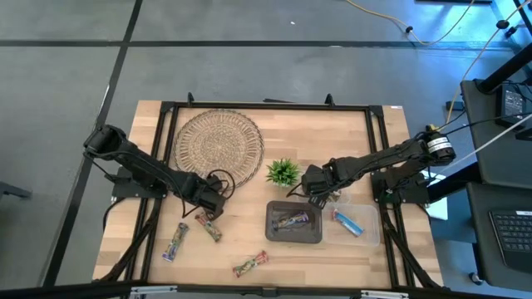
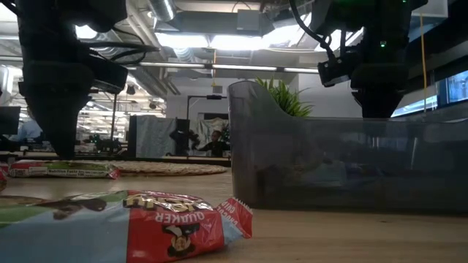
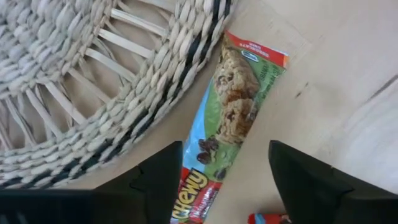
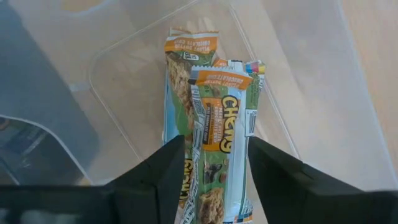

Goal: Pick and place Granola Bars by type
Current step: Put the red granola bar into the bottom transparent bin

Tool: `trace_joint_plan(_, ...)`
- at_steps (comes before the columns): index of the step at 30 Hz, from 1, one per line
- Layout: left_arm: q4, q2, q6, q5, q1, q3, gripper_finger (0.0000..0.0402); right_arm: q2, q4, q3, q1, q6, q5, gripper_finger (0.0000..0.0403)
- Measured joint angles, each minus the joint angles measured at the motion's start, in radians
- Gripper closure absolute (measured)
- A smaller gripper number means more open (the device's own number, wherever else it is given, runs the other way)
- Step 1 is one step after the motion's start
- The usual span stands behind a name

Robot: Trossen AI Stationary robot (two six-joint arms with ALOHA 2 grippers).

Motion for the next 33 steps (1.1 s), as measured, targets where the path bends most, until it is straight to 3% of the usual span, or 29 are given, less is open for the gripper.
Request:
trace_joint_plan(7, -0.001, 0.0, 0.023, -0.025, 0.0, 0.0, 0.0135, 0.0, 0.0, 0.0, 0.0, -0.002, 0.0, 0.0224)
trace_joint_plan(20, -0.002, 0.019, 0.065, -0.022, 0.001, 0.0, 0.0139, 0.0, 0.0, 0.0, 0.0, -0.003, 0.0, 0.0224)
trace_joint_plan(33, 0.046, 0.113, 0.095, 0.062, 0.035, 0.003, 0.0157, 0.0, 0.0, 0.0, 0.0, -0.003, 0.0, 0.0224)
